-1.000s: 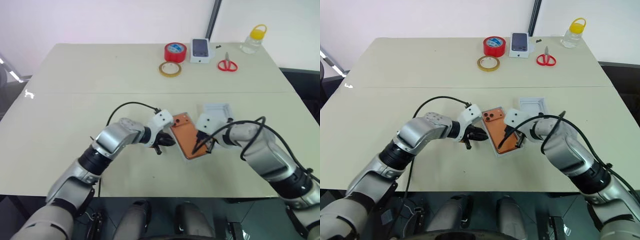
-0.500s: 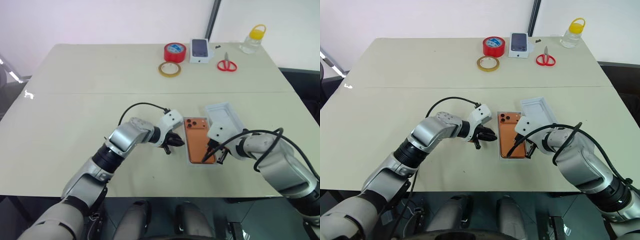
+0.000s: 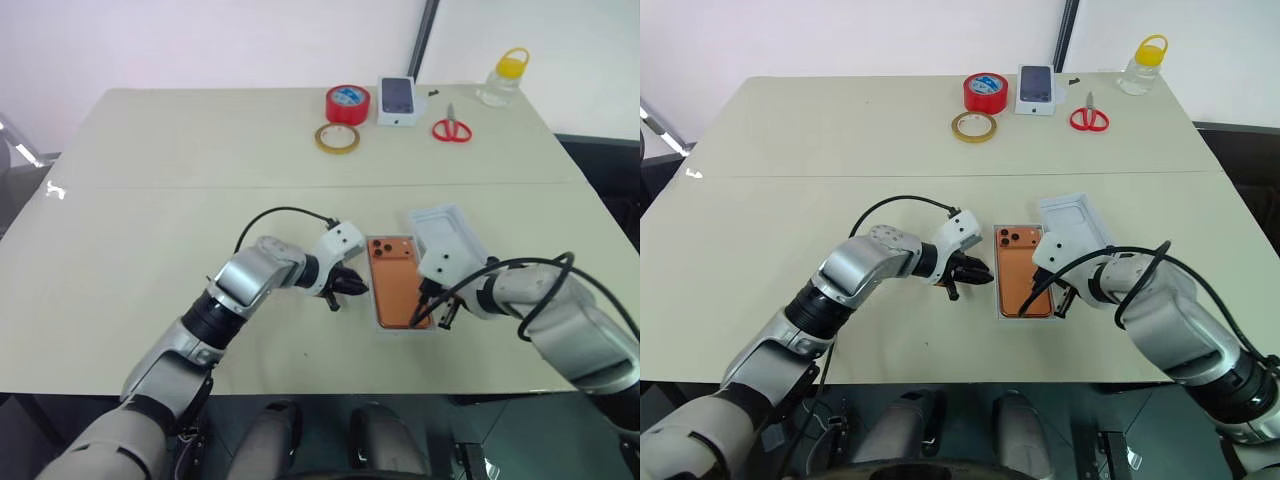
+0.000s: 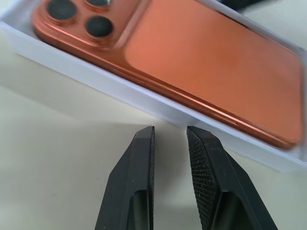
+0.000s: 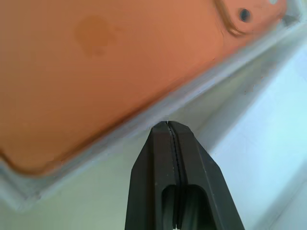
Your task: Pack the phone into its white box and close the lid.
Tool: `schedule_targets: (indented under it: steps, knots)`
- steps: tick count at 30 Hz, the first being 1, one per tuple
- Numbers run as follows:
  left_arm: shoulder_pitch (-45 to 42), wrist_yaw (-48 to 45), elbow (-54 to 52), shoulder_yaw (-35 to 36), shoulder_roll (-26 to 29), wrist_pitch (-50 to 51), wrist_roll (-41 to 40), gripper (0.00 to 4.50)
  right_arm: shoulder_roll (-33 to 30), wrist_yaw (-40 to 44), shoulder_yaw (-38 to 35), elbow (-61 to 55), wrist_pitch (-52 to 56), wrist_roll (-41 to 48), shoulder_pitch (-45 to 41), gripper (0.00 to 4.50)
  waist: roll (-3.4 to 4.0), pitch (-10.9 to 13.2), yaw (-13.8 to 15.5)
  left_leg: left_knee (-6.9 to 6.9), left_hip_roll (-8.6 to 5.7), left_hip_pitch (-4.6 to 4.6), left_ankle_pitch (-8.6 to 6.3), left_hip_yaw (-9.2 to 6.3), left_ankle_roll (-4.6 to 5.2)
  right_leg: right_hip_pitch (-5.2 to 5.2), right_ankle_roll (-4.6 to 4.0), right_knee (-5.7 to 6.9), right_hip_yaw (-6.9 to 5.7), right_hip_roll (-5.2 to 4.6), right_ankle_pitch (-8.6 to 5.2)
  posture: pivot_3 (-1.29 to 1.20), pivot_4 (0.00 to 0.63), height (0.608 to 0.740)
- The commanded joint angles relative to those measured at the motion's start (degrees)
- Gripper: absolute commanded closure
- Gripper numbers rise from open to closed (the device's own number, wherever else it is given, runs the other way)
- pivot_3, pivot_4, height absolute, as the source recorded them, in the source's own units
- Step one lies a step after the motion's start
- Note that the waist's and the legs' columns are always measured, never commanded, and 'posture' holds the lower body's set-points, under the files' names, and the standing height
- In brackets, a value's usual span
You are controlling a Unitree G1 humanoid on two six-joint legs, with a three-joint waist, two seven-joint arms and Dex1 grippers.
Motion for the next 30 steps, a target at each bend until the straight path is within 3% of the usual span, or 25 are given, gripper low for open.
schedule_targets:
  steps: [1, 6, 12, 22, 30]
  knots:
    - [2.9, -3.1, -2.6, 3.3, 4.1, -3.3, -1.1, 3.42, -1.5, 2.2, -6.1, -0.2, -0.4, 4.0, -2.1, 3.75, 0.01, 0.0, -0.2, 0.00, 0.02, 0.01, 0.00, 0.00, 0.00, 0.00, 0.00, 0.03, 0.00, 0.02, 0.00, 0.00, 0.150, 0.740]
    - [7.0, -8.3, -5.6, 8.7, 8.6, -12.0, -3.3, 3.42, 3.6, 0.5, -11.5, 4.2, 9.5, 9.6, -6.9, 1.35, 0.00, 0.0, -0.6, 0.01, 0.00, 0.04, 0.00, 0.00, 0.00, 0.04, -0.01, 0.03, 0.00, -0.02, 0.00, 0.00, 0.150, 0.740]
    - [10.5, -13.4, -7.9, 10.4, 12.1, -26.2, -1.4, 3.42, 10.8, -5.5, -13.4, 11.3, 21.9, 12.4, -11.8, 1.35, 0.01, 0.0, -0.7, 0.00, 0.00, 0.03, 0.00, 0.00, -0.01, 0.04, -0.02, 0.01, 0.00, -0.04, 0.01, 0.00, 0.150, 0.740]
    - [13.2, -14.9, -11.4, 9.7, 11.9, -27.4, -2.6, 3.42, 11.0, -11.0, -12.0, 15.2, 21.7, 14.8, -11.9, 1.35, 0.01, 0.0, -1.1, 0.00, -0.01, 0.02, -0.02, 0.02, 0.04, 0.01, -0.02, 0.04, 0.01, -0.04, 0.01, 0.00, 0.150, 0.740]
    - [13.1, -16.5, -11.3, 9.5, 11.9, -27.1, -2.4, 3.42, 16.6, -17.6, -10.0, 24.5, 22.4, 13.7, -18.0, 1.35, 0.03, 0.0, -1.1, 0.00, 0.00, 0.02, -0.01, 0.03, 0.03, -0.01, -0.02, 0.08, 0.02, -0.03, 0.01, 0.00, 0.150, 0.740]
